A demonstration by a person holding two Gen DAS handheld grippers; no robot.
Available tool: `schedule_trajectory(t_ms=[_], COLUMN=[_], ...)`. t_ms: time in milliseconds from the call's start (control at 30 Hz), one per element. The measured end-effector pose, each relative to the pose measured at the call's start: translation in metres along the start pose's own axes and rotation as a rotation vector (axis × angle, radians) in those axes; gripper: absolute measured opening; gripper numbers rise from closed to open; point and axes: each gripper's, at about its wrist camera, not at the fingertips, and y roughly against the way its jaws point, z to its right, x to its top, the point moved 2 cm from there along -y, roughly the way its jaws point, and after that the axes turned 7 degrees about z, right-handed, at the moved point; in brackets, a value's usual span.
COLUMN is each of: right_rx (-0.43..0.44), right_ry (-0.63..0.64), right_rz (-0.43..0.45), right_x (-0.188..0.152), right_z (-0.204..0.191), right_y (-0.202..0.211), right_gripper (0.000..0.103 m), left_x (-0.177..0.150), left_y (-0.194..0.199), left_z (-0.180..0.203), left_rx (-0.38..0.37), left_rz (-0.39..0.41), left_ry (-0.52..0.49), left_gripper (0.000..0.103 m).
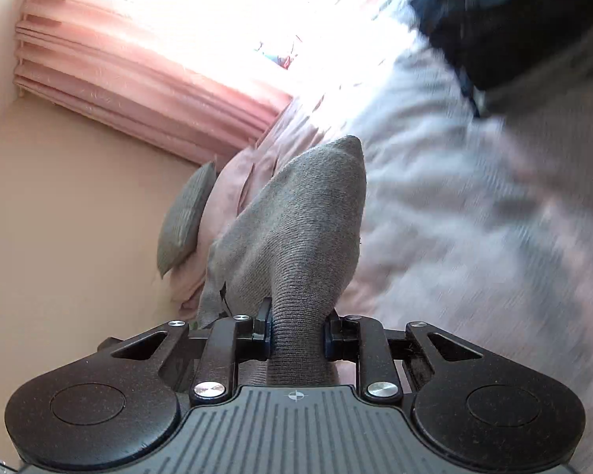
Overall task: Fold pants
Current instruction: 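Carry the folded sweatshirt onto the stack of dark jeans and lower it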
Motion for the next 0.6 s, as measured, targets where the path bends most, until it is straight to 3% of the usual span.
schedule_trajectory(t_ms=[133,300,433,600], right_rx=[-0.034,-0.048,-0.068,-0.145], right_ry=[0.07,0.043,0.031,0.011], right_rz=[0.07,0.116,0.116,0.1], right_x=[0.138,0.243,0.29,0.303], right_z=[0.029,0.087,0.141,0.206], right_y=[0.026,0.031,0.013,-0.011], right_gripper=[0.019,0.019,0.02,0.022], left_x=[0.055,0.104,0.116,0.11], left_y=[-0.139,-0.275,-0.342,-0.394], left_z=[0.064,0.114,0.114,0.079], left_rx=[-0.087,-0.09,-0.046,0.027], left_rz=[0.018,0.009,-0.006,-0.049], left_ry=[-0.002,-0.09,-0.136,-0.172], left_gripper=[0.018,0.018,0.018,0.019])
